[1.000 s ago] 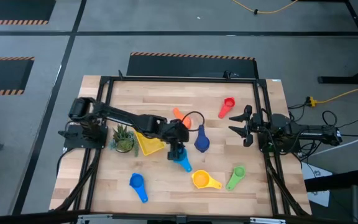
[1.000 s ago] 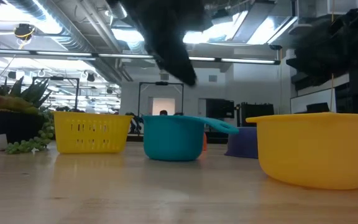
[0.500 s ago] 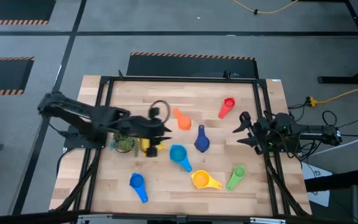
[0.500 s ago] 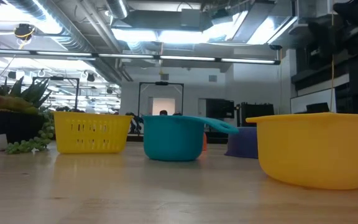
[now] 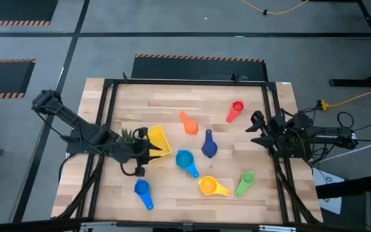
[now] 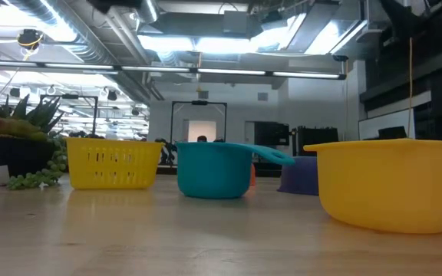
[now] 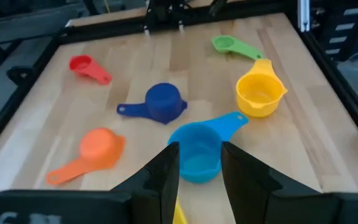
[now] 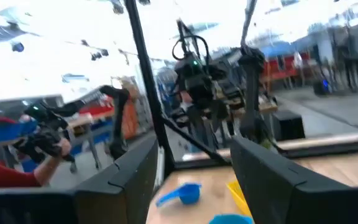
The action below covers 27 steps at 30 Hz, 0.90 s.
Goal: Nest measuring cups in basket
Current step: Stack the yellow measuring cup on top of the light blue measuring cup
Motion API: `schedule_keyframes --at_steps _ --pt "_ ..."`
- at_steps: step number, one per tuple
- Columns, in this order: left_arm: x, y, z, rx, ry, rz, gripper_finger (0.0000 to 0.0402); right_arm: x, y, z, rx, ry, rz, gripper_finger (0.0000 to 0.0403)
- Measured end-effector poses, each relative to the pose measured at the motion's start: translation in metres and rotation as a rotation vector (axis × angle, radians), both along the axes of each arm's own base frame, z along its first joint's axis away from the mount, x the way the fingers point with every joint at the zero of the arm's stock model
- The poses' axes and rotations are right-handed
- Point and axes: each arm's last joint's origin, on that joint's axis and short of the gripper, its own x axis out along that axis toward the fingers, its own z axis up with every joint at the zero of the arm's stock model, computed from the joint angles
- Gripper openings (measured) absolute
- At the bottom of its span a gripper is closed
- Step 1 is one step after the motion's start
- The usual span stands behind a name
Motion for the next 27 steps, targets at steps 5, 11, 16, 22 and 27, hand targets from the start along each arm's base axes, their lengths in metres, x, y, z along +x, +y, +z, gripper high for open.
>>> schedule_keyframes --at_steps 5,11,16,22,27 --pt "-0.004 0.004 -0.022 -0.005 -0.011 0.009 0.0111 0.02 0.001 0.026 -0.005 0.141 -0.001 0.0209" --pt "-0.004 0.004 -0.026 -0.027 -0.021 0.016 0.0111 0.065 0.009 0.047 -0.062 0.369 0.047 0.0209" --pt "-0.004 0.004 -0.026 -0.028 -0.021 0.015 0.0111 0.108 0.022 0.052 -0.104 0.592 0.104 0.0209" --pt "-0.005 0.004 -0.026 -0.027 -0.021 0.016 0.0111 0.151 0.044 0.048 -0.178 0.788 0.18 0.0209" --pt "-0.004 0.004 -0.026 -0.031 -0.022 0.016 0.0111 0.177 0.063 0.042 -0.285 0.894 0.249 0.0209"
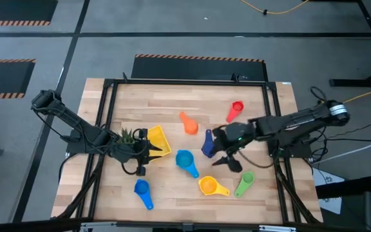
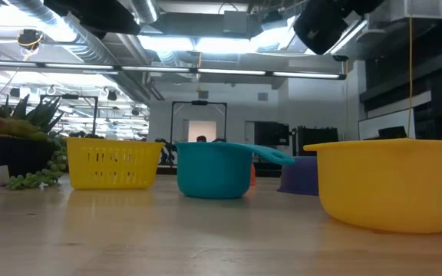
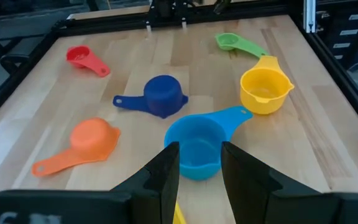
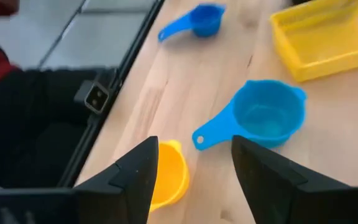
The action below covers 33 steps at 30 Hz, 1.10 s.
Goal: Nest measuring cups in basket
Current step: Stack the yellow measuring cup on top of the light blue measuring cup
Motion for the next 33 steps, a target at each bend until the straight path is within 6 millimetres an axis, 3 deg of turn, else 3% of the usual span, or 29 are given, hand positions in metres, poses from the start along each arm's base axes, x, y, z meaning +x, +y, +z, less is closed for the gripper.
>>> schedule_keyframes --at_steps 5,18,33 --pt "0.0 0.0 0.0 0.0 0.001 0.0 0.0111 0.017 0.014 -0.011 -0.043 0.051 0.059 0.0209" --pt "0.0 0.0 0.0 0.001 0.006 -0.003 0.0111 0.037 0.043 -0.056 -0.069 0.143 0.13 0.0209" --pt "0.0 0.0 -0.001 0.001 0.007 -0.003 0.0111 0.049 0.047 -0.099 -0.109 0.273 0.127 0.0209"
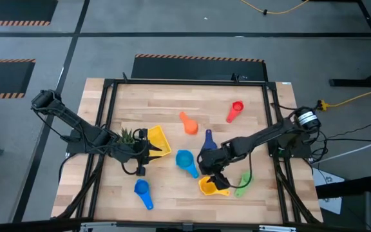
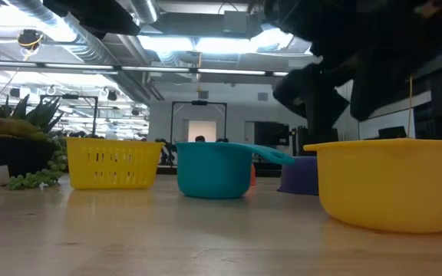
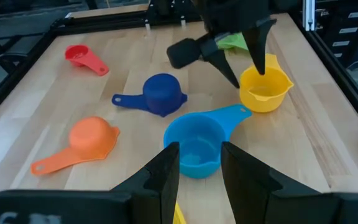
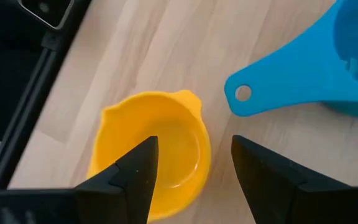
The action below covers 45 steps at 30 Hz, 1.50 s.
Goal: Nest measuring cups in basket
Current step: Stack the yellow measuring cup on top of the light blue measuring cup
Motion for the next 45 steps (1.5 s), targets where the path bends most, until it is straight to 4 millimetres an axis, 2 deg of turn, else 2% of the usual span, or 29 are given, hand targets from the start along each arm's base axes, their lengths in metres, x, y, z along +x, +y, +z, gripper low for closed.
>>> schedule_keyframes --at_steps 9,18,29,39,45 --pt "0.0 0.0 0.0 0.0 0.0 0.0 0.0111 0.003 0.001 -0.018 -0.021 0.052 0.004 0.0209" --pt "0.0 0.0 0.0 0.0 0.0 0.0 0.0111 0.003 0.001 -0.02 -0.026 0.062 0.003 0.0204" --pt "0.0 0.0 0.0 0.0 -0.001 0.0 0.0111 0.003 -0.001 -0.021 -0.029 0.074 -0.002 0.0101" --pt "0.0 0.0 0.0 0.0 -0.001 0.0 0.0111 0.002 -0.001 -0.021 -0.003 0.105 -0.046 0.0043" --pt "0.0 0.0 0.0 0.0 -0.001 0.0 0.0111 -0.001 -0.002 -0.02 0.008 0.183 -0.076 0.0011"
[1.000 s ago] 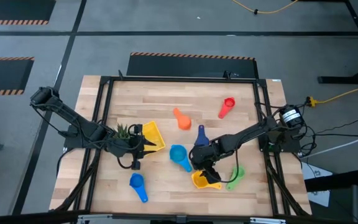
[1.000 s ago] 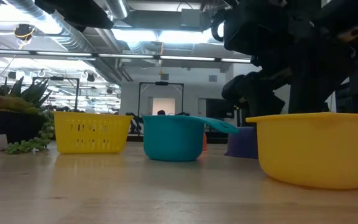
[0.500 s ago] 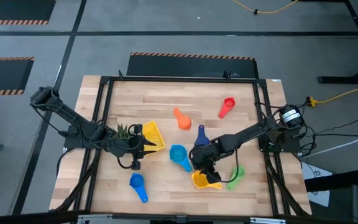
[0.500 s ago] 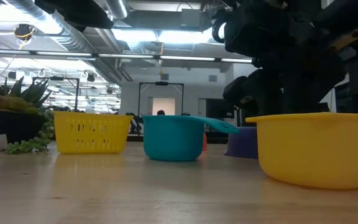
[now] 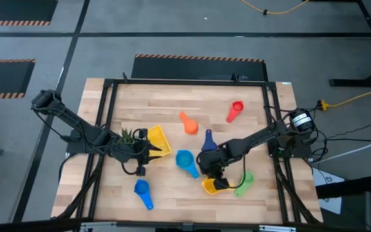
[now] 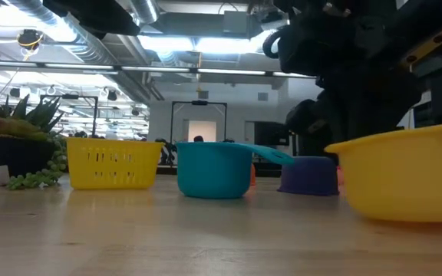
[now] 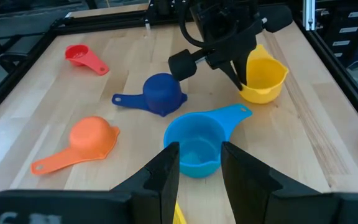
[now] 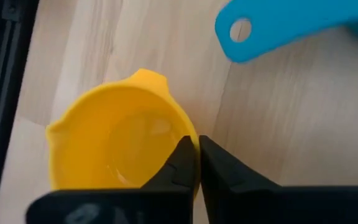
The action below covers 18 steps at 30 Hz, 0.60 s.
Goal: Nest measuring cups in basket
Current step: Stack the yellow measuring cup on top of the light blue measuring cup
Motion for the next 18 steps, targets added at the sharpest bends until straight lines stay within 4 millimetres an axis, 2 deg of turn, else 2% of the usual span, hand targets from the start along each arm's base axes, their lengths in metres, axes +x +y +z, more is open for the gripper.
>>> schedule_keyframes --at_steps 4,11,18 --pt "0.0 0.0 0.0 0.0 0.0 0.0 0.0111 0.003 0.001 0.014 -0.014 0.061 -0.008 0.0018" --pt "0.0 0.0 0.0 0.001 0.0 0.0 0.0111 0.01 -0.001 0.056 -0.142 0.13 -0.051 0.0016" --pt "0.0 0.0 0.0 0.001 0.0 0.0 0.0111 0.032 -0.016 0.098 -0.183 0.013 -0.286 0.0018"
